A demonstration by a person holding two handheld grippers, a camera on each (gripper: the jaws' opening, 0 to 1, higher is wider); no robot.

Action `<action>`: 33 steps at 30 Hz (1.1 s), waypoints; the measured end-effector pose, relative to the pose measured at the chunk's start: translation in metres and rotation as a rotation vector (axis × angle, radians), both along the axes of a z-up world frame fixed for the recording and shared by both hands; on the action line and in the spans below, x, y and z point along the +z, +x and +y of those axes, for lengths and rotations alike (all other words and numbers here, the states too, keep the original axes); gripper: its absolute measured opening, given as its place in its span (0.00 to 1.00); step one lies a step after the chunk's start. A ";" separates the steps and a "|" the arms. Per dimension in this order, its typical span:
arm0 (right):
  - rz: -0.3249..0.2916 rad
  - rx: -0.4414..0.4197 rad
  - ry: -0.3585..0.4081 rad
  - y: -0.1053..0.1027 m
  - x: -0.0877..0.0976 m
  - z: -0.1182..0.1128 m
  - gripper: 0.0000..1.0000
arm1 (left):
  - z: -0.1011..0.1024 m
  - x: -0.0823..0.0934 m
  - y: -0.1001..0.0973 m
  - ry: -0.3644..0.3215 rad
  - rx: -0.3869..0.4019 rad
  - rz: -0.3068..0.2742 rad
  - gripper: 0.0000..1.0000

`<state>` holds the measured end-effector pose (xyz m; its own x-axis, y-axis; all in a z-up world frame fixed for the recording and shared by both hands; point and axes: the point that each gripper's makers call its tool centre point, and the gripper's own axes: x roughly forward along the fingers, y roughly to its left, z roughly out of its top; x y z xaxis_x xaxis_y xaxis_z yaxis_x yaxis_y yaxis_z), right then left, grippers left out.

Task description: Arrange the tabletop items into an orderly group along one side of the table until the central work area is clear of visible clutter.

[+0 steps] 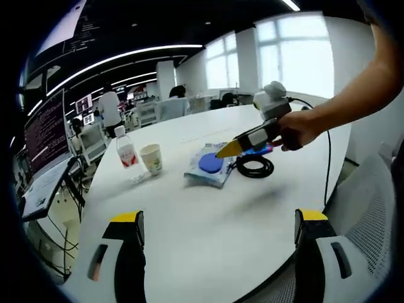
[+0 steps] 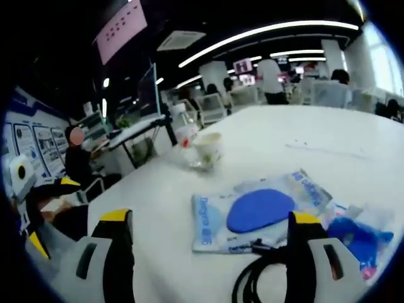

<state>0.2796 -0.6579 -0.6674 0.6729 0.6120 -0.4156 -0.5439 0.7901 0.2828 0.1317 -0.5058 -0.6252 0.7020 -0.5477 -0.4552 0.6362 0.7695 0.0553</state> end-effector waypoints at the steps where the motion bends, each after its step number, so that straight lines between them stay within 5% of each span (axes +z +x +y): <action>1: 0.006 -0.007 0.001 -0.003 0.000 -0.003 1.00 | 0.000 0.000 0.000 -0.001 -0.001 0.001 1.00; 18: 0.006 -0.152 0.024 -0.026 0.001 -0.060 1.00 | -0.025 0.002 0.012 0.005 -0.084 0.003 1.00; 33: 0.043 -0.291 0.068 -0.032 -0.009 -0.106 0.93 | -0.094 0.003 0.052 -0.041 -0.218 0.002 1.00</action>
<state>0.2477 -0.7639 -0.6766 0.8069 0.4236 -0.4117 -0.2839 0.8893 0.3585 0.1835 -0.5995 -0.6227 0.5641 -0.7045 -0.4308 0.7877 0.6155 0.0250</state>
